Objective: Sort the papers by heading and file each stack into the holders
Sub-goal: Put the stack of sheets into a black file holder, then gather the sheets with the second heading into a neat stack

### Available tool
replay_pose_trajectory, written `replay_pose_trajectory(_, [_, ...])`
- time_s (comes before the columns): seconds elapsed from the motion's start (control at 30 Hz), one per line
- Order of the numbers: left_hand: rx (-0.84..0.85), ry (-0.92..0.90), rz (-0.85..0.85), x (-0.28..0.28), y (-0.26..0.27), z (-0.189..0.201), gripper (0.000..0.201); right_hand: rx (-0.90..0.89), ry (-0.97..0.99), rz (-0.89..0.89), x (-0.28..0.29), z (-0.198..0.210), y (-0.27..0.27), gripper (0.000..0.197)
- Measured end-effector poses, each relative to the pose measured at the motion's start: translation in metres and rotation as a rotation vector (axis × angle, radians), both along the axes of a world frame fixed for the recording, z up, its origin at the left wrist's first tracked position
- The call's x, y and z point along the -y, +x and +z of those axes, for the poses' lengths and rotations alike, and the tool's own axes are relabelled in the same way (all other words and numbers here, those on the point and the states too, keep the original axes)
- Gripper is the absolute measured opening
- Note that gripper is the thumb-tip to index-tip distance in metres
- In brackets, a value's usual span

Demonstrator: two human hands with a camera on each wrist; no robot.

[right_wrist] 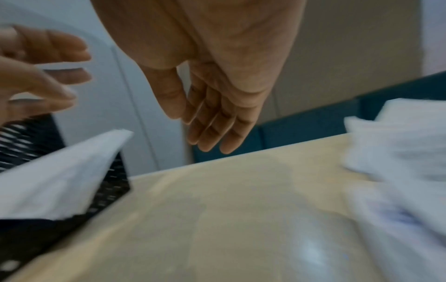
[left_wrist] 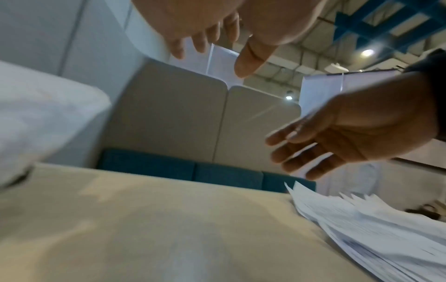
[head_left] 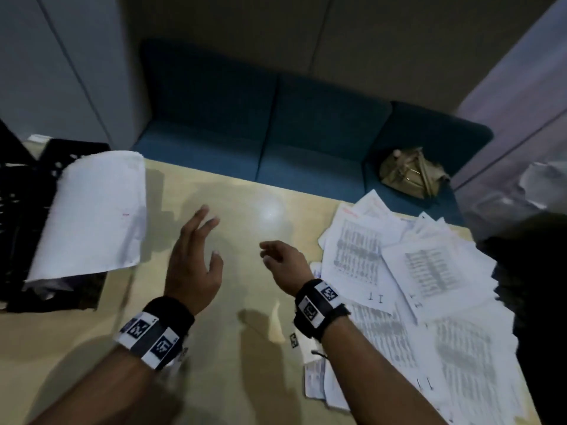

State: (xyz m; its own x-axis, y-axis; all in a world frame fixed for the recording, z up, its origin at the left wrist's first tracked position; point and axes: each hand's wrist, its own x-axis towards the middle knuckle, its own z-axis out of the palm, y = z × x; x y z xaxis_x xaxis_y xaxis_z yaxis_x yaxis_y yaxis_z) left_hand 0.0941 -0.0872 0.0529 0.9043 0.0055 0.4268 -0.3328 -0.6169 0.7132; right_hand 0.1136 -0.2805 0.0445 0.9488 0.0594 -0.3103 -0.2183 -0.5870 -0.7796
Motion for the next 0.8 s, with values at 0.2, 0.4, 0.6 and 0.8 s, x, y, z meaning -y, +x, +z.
replay_pose_trajectory(0.2, [-0.255,-0.029,-0.280,0.084,-0.021,-0.042,0.041,-0.064,-0.331,-0.368,0.182,-0.040,-0.086,0.029])
replay_pose_trajectory(0.4, [-0.659,-0.002,-0.467,0.155,-0.048,-0.070,0.047,-0.186,-0.684,-0.418,0.283,-0.061,-0.142,0.053])
replay_pose_trajectory(0.6, [-0.909,-0.038,-0.212,0.207,-0.033,-0.088,0.031,-0.074,-0.746,-0.288,0.314,-0.076,-0.137,0.066])
replay_pose_trajectory(0.8, [-0.901,0.020,-0.013,0.242,0.014,-0.100,0.058,-0.104,-0.858,-0.080,0.325,-0.086,-0.114,0.039])
